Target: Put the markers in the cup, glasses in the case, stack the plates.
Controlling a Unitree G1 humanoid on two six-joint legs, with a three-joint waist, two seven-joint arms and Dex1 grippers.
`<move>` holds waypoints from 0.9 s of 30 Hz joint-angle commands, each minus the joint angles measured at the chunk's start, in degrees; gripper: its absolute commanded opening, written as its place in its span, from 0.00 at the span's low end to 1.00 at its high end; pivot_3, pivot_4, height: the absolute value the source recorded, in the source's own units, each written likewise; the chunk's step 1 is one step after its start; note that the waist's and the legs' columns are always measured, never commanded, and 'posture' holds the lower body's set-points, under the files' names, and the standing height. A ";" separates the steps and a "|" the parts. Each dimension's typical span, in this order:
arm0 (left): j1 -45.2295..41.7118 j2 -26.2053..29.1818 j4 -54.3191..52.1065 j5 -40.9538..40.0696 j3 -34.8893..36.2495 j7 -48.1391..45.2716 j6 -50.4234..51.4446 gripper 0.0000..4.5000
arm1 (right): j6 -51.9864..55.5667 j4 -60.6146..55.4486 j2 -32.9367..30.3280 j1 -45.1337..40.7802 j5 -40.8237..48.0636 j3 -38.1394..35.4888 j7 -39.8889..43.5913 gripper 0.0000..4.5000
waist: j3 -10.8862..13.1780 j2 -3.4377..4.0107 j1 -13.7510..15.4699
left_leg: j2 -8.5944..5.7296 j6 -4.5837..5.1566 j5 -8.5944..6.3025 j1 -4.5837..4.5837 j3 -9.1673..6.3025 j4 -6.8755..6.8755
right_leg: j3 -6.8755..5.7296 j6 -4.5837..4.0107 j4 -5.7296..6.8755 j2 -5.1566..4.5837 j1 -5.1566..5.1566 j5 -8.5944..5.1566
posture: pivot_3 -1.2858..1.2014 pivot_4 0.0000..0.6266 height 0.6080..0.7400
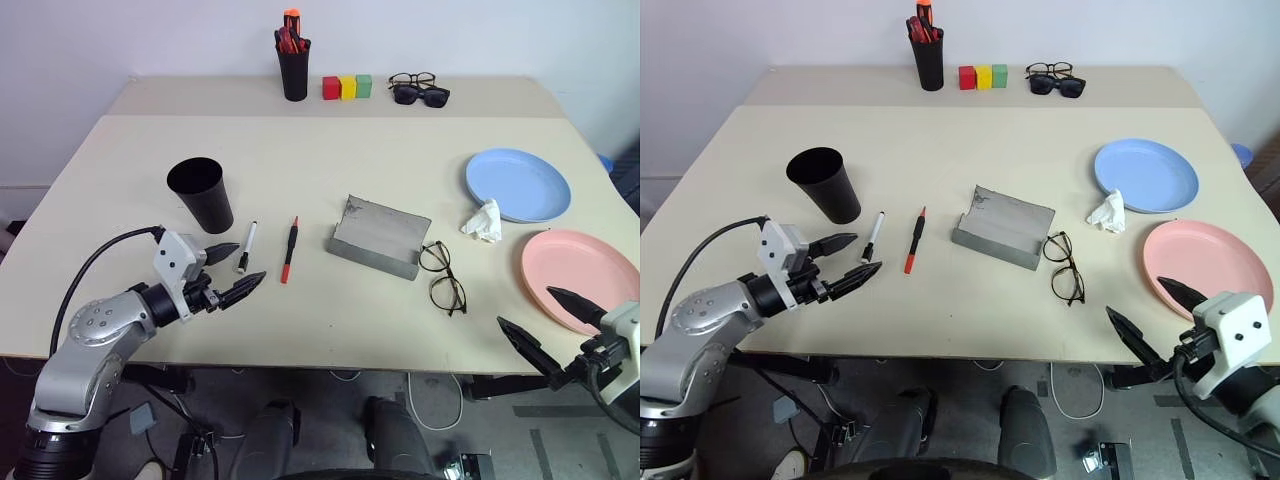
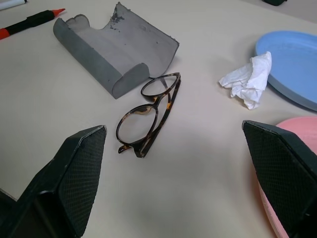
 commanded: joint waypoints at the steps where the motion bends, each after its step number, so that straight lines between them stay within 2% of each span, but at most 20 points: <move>1: 0.14 -0.16 -2.00 0.04 -0.18 -0.07 -1.64 0.81 | -0.43 -1.70 -0.29 -0.01 0.46 -0.80 -0.18 1.00 | 0.00 0.00 -0.02 | 0.00 0.00 0.00 0.00 0.00 0.01 | 0.00 0.00 0.00 0.00 0.00 0.00 | 0.52 0.24 1.00; 27: -0.15 -0.62 -1.77 0.30 -0.70 0.49 -2.21 0.81 | -0.11 -1.04 -0.68 -1.03 0.50 -0.74 0.33 1.00 | 0.00 0.00 -0.02 | 0.01 0.00 0.00 0.01 0.00 0.23 | 0.00 0.01 0.13 0.02 0.05 0.01 | 0.52 0.24 1.00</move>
